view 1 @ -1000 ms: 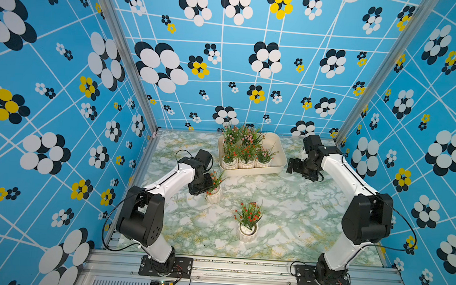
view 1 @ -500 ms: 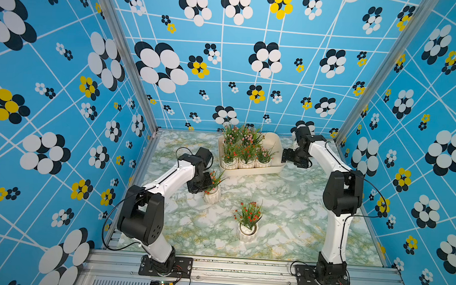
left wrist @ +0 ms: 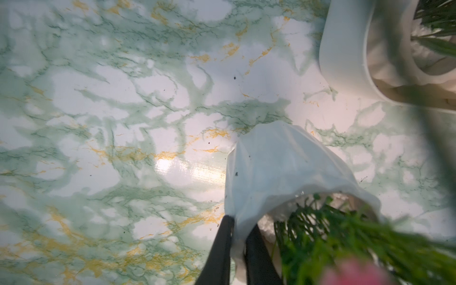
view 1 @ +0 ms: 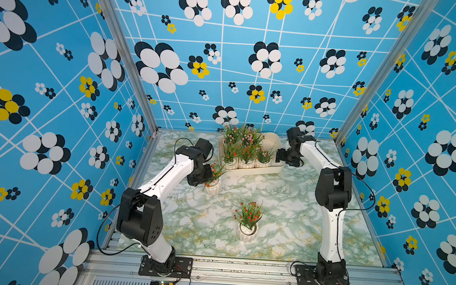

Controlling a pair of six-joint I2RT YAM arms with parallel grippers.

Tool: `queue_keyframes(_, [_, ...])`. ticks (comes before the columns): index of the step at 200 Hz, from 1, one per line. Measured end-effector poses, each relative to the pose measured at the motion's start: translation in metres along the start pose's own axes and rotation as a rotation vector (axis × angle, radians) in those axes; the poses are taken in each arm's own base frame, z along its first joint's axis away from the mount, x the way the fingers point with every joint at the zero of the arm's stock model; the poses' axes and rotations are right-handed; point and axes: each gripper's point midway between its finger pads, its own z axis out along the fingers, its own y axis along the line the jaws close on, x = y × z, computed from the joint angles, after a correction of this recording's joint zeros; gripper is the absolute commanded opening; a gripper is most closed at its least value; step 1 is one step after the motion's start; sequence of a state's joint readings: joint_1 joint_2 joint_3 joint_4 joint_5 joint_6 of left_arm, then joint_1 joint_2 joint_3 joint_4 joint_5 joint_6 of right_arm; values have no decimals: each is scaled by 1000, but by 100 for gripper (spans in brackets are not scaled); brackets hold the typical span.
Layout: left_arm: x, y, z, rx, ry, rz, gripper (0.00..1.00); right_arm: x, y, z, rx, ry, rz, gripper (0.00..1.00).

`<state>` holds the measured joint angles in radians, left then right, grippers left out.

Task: Put the potted gypsophila into the storage box
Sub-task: Pick up the baby's breath potted plant from the center of the board, then adjust the storage box at the center of the board.

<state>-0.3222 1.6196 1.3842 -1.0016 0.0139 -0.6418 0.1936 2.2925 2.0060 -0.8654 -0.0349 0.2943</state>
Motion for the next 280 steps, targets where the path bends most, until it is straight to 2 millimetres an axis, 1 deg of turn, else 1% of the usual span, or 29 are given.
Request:
queue_keyframes(35, [-11,-9,-19,25,-33,11,0,-3,1,9,20,-5,-53,75])
queue_keyframes(69, [-28,-22,-49,68,-93,32,0,-2,7,10,32,-12,-103,74])
queue_keyframes(88, [-38,-30,-67,96,-130,46,0,4,15,15,36,-12,-134,74])
queue_keyframes(95, [-42,-34,-73,108,-143,49,0,8,17,18,37,-4,-145,74])
queue_keyframes(115, [-55,-47,-85,135,-169,69,0,17,16,22,57,4,-158,73])
queue_keyframes(154, [-72,-76,-88,153,-177,124,0,21,20,10,51,-42,-170,73])
queue_keyframes(183, [-82,-102,-89,169,-181,172,0,33,26,4,48,-42,-189,73])
queue_keyframes(202, [-86,-119,-93,187,-189,200,0,44,31,1,45,-32,-202,73])
queue_keyframes(227, [-92,-141,-95,212,-201,230,0,53,37,-2,43,-28,-209,73])
queue_keyframes(280, [-97,-173,-90,257,-204,264,0,67,42,-7,44,-27,-200,72])
